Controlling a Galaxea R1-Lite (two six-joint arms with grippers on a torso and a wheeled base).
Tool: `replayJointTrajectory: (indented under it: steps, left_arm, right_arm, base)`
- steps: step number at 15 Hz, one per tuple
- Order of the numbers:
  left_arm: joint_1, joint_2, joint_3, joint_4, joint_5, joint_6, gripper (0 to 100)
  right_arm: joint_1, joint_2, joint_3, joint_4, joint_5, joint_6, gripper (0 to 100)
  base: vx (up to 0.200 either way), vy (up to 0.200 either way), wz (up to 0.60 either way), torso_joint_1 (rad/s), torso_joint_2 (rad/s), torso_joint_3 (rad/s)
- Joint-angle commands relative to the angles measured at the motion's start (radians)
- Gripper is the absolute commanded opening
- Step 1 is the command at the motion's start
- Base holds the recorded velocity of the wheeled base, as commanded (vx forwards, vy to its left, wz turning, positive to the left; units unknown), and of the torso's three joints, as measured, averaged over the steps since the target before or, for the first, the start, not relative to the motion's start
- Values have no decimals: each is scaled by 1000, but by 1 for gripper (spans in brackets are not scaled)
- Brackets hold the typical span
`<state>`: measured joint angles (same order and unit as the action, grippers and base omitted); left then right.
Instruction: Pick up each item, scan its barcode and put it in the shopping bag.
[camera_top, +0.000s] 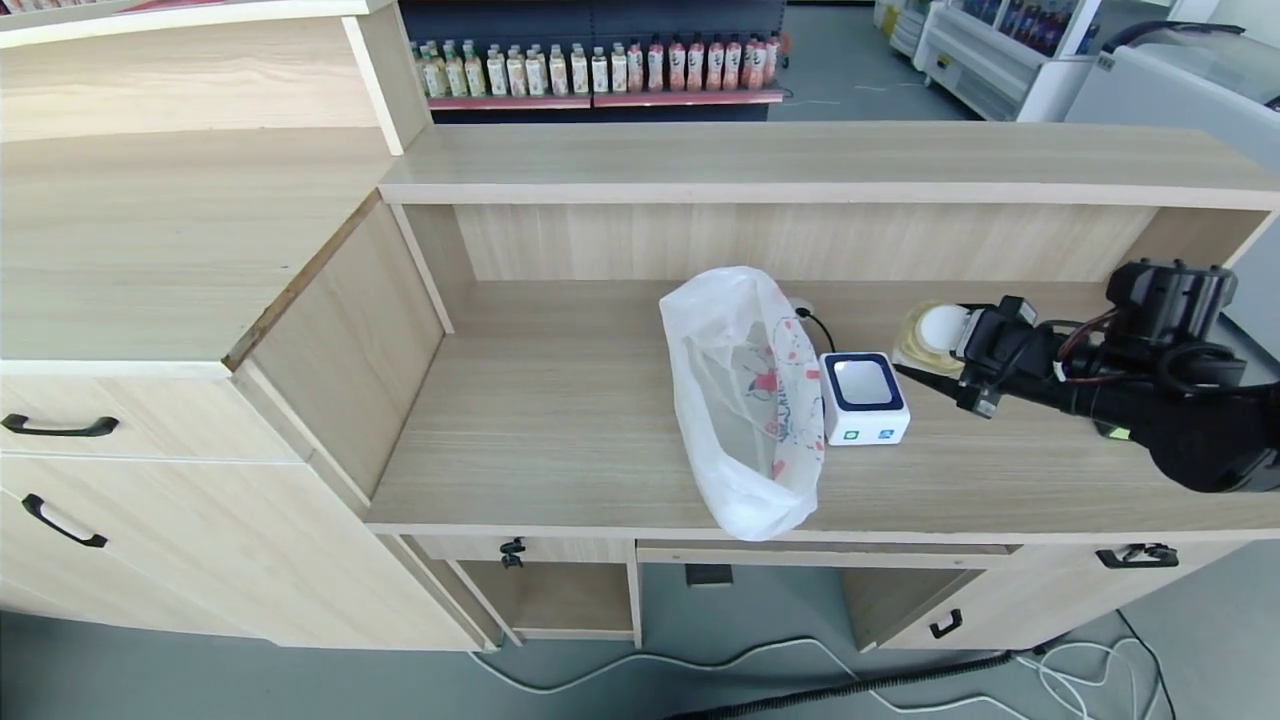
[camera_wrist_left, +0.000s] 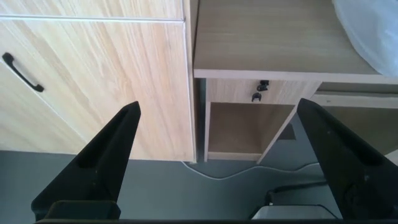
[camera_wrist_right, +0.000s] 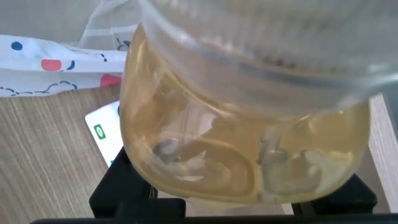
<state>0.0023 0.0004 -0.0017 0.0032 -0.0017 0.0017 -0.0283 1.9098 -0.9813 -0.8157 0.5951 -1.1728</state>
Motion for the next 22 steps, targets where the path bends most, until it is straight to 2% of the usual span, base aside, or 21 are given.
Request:
replayJointTrajectory:
  steps: [1,4,7,11,18,22]
  left_arm:
    - [1,0,0,0,0,0,100]
    - [1,0,0,0,0,0,100]
    - [1,0,0,0,0,0,100]
    - [1,0,0,0,0,1,100]
    - [1,0,0,0,0,1,100]
    - [1,0,0,0,0,1,100]
  right_arm:
    - [-7,35,-17,-2,-1,-1,0]
    - [-7,69,-56,-2,9,1,0]
    - [-7,124,-119,0,63,1,0]
    - [-7,166,-112,-3,111,1,0]
    - [-7,296,-146,-63,209,1,0]
    - [-7,347,-185,-125,216,31,0]
  base:
    - [200,0,0,7,2,2]
    - [67,0,0,1,1,1]
    - [0,0,0,0,0,0]
    - [0,0,0,0,0,0]
    - [0,0,0,0,0,0]
    - [0,0,0,0,0,0]
